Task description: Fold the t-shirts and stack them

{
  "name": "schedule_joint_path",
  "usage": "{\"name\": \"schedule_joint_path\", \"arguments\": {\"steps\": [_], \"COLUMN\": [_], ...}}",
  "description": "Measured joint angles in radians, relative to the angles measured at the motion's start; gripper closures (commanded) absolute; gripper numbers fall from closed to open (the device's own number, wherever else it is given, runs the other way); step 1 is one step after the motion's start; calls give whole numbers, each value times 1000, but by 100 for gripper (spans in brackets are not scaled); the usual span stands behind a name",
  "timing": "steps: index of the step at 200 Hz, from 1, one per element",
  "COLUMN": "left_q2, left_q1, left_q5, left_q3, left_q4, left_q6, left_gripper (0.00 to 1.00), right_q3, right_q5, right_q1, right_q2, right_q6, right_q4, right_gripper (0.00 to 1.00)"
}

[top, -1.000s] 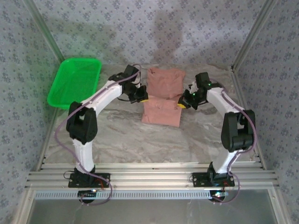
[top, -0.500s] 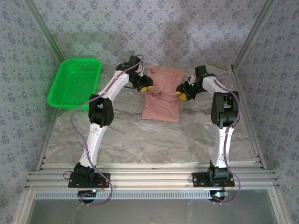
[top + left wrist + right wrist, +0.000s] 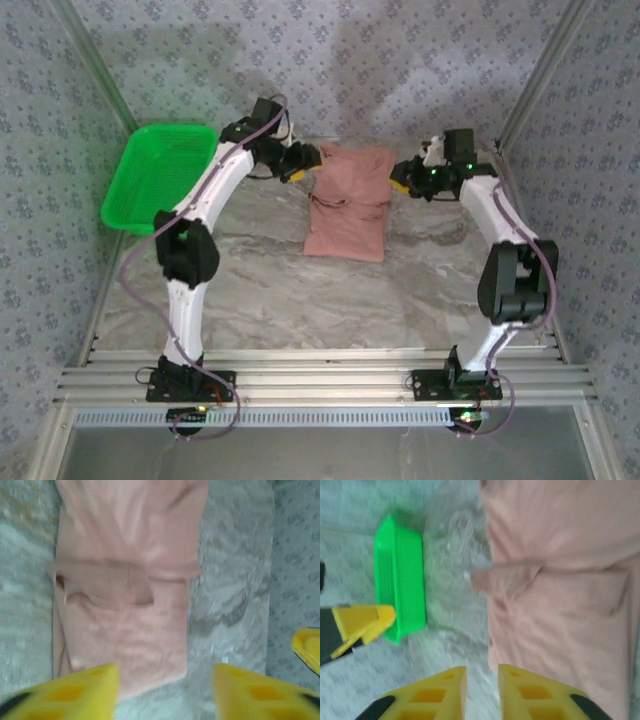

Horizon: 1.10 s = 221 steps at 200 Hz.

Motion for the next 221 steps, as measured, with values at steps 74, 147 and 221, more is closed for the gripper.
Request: {"name": "schedule_joint_path", "arguments": {"steps": [74,147,221], "left_q2": [180,396,492], "left_q1": [-53,-60,-58], "left_q5": [5,-20,-80], "left_q3": [-221,182,516], "left_q4": [146,84,-27], "left_q6": [-22,-29,-32], "left_gripper": [90,73,33], "right_q3": [-121,134,318], "right_q5": [14,76,152], "right_q1": [121,74,-19], "right_q2": [296,495,565], "right_q6": [58,84,93], "right_q4": [164,187,228], "right_gripper": [97,93,74]}}
